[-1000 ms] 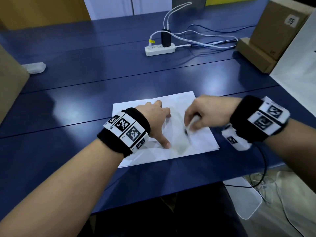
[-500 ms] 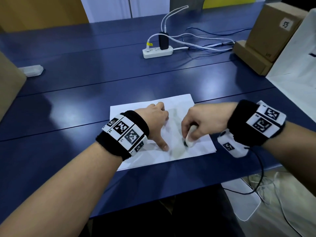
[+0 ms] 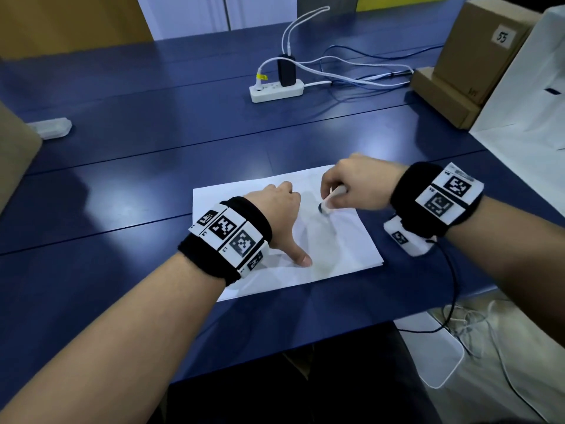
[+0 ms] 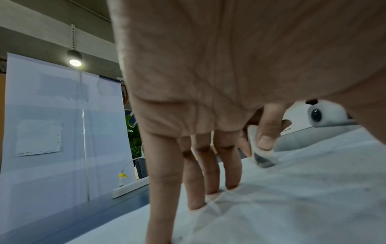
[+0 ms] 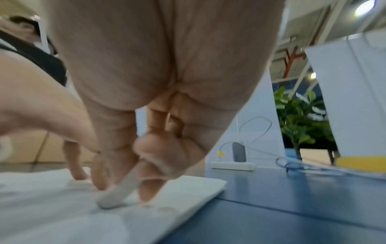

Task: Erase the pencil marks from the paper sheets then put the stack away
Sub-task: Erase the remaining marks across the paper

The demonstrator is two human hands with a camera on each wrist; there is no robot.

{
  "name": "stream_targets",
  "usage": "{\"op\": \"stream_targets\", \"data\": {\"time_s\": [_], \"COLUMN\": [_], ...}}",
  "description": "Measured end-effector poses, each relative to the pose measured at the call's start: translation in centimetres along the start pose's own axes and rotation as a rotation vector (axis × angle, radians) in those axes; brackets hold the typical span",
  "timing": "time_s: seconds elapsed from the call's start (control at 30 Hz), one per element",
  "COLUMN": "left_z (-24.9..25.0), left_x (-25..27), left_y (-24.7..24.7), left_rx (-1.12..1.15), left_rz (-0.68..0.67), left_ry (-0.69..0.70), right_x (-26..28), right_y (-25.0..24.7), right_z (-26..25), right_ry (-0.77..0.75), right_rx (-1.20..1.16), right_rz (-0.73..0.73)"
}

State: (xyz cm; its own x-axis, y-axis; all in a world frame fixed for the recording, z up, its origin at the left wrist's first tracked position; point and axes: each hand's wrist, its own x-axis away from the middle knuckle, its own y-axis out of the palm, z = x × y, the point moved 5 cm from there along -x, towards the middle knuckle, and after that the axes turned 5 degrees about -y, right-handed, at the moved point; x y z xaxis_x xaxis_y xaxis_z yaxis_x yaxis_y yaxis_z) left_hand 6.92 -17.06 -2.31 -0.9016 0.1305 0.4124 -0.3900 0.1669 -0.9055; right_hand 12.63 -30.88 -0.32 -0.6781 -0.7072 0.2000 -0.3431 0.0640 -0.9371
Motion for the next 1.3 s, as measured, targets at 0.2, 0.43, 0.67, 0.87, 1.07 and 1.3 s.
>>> {"op": "stream_targets", "data": {"time_s": [0.2, 0.43, 0.67, 0.87, 1.07, 1.3], "left_z": [0.2, 0.2, 0.2, 0.2, 0.3, 0.2], "left_x": [0.2, 0.2, 0.1, 0.2, 0.1, 0.1], "left_y": [0.1, 0.1, 0.1, 0.1, 0.1, 0.0], "left_rx": [0.003, -0.003, -0.002, 0.004, 0.004, 0.006], "left_rz": [0.009, -0.014, -0.01, -0.004, -0.021, -0.027], "left_ry": [0.021, 0.022, 0.018, 0.018, 0.015, 0.011], "right_x": [3.0, 0.3, 1.8, 1.0, 1.3, 2.2], "right_y": [2.0, 0.1, 1.4, 0.5, 1.2, 1.2], "right_z": [-2.4, 0.4, -1.4, -0.3, -1.3, -1.4], "right_ry": [-0.113, 0.026, -0.075, -0.045, -0.074, -0.063], "right_rx": [-0.065, -0.01, -0.037, -0.013, -0.036, -0.015], "right_rz": [-0.327, 0.004, -0.236, -0.109, -0.227, -0.262]}}
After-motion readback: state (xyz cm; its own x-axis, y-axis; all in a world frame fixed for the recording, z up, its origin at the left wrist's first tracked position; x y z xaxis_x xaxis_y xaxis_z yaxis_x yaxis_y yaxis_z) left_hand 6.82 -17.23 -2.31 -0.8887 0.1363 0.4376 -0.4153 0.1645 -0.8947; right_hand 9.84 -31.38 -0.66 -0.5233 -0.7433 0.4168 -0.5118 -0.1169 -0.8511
